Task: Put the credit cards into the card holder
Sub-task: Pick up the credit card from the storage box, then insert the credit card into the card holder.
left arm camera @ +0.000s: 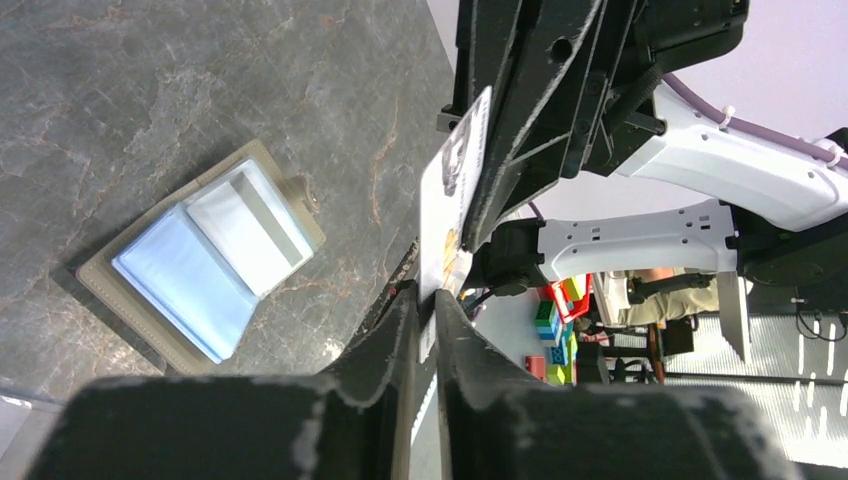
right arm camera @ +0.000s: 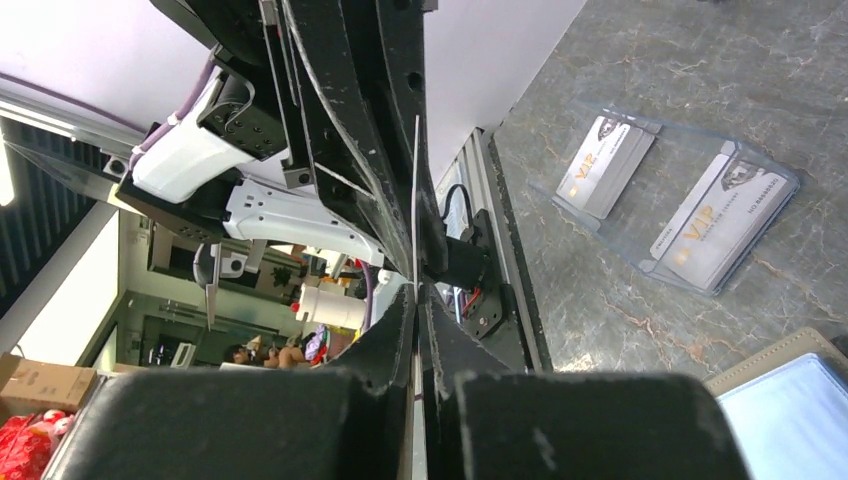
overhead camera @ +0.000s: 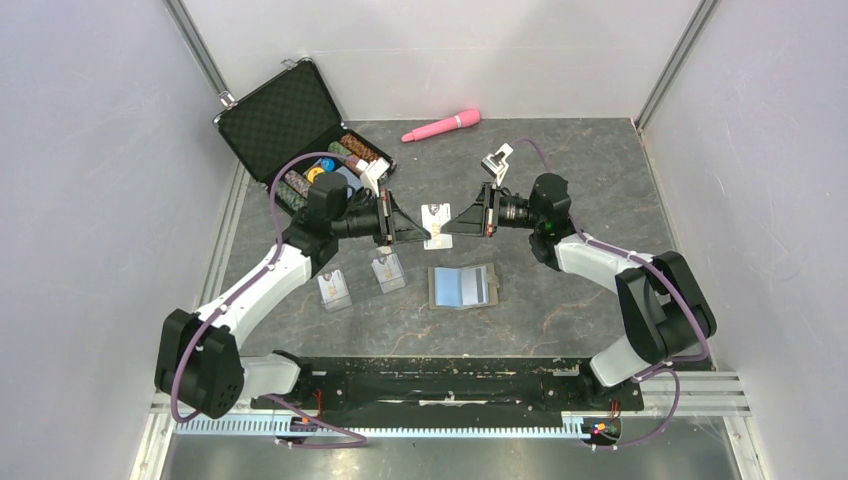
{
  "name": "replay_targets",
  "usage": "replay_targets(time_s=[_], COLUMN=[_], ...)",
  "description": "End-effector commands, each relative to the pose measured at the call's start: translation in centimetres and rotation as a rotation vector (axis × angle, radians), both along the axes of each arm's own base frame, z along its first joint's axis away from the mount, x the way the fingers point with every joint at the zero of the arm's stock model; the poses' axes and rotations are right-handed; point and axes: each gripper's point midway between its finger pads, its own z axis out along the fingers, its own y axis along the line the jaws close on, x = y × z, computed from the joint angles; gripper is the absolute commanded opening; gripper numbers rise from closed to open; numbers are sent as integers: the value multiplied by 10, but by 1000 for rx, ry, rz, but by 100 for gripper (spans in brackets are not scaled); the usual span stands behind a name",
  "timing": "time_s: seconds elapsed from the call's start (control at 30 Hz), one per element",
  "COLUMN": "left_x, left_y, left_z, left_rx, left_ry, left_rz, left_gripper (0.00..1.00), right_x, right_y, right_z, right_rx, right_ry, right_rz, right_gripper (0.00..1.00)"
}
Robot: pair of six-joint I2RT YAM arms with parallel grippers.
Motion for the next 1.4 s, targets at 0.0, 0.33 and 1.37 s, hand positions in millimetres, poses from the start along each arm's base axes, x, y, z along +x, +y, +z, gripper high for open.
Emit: replay_targets(time_s=[0.0,0.33,1.37], left_x=[-4,-6,-29], left_y=[1,21,11], left_z=[-5,-87,-210], left_rx=[4,267,837], left_ry=[30,248,361], left_rz=[5,95,-14], left_gripper=[27,30,6], right_x=[-1,5,-23], right_y=[1,-31,-78], right_z=[6,-97,-202], right_rx=[16,-375,-679], right_ry=[-52,66,299], right_rz=[6,-97,-129], right_gripper=[0,0,0])
